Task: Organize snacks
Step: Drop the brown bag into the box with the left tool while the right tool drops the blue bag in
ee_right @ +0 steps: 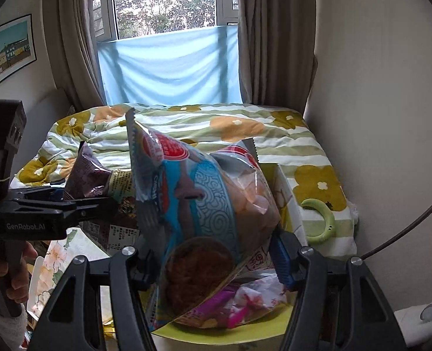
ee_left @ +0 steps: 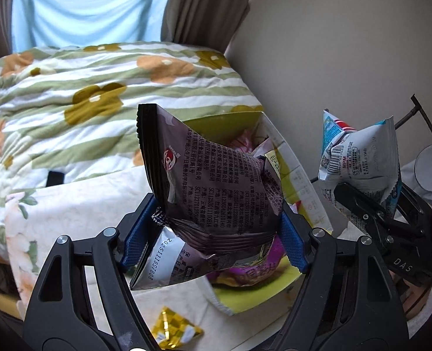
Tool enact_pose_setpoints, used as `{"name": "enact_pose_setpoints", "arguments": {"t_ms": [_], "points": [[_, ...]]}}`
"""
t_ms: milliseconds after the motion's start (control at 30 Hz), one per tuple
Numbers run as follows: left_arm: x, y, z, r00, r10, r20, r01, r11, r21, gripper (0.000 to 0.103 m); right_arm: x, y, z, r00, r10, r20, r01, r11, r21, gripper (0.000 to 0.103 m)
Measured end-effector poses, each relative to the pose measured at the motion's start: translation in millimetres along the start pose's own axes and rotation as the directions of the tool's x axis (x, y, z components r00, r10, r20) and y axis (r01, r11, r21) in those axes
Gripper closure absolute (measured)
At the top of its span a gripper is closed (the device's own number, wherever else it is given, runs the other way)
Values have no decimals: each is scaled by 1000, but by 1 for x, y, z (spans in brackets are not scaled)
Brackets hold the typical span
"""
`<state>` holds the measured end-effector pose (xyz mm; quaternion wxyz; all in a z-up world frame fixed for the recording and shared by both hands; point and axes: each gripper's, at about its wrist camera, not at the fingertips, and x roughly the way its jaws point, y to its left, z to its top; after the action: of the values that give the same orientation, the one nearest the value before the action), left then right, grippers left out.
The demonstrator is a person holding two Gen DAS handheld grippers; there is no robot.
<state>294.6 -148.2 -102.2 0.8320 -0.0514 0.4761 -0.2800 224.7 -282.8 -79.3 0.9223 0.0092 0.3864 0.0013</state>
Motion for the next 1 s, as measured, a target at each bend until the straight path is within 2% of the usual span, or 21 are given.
{"name": "enact_pose_setpoints", "arguments": {"t_ms": [167, 267, 300, 367, 433, 733, 1000], "points": [[43, -43, -1, 999, -39, -34, 38, 999, -32, 28, 7, -39, 1, 999, 21, -26, -21, 1000, -8, 45], [62, -60, -3, 999, 12, -40, -12, 1000, -14, 8, 14, -52, 1, 999, 26, -42, -27, 999, -19, 45], [66, -64, -5, 998, 55, -37, -55, 998, -5, 0, 16, -55, 1, 998, 30, -48, -31, 999, -20, 45], [71, -65, -12, 990, 137, -46, -136, 991, 6, 0, 17, -63, -2, 998, 39, -55, -40, 999, -18, 45], [72, -59, -19, 983, 171, -68, -172, 985, 4, 0, 19, -68, -5, 997, 45, -60, -46, 999, -16, 45], [44, -28, -38, 976, 213, -46, -214, 977, -14, 0, 28, -65, 4, 996, 66, -57, -69, 996, -58, 45], [30, -16, -34, 971, 238, -33, -239, 970, -34, 0, 82, -59, 34, 994, 52, -99, -62, 993, -98, 44]]}}
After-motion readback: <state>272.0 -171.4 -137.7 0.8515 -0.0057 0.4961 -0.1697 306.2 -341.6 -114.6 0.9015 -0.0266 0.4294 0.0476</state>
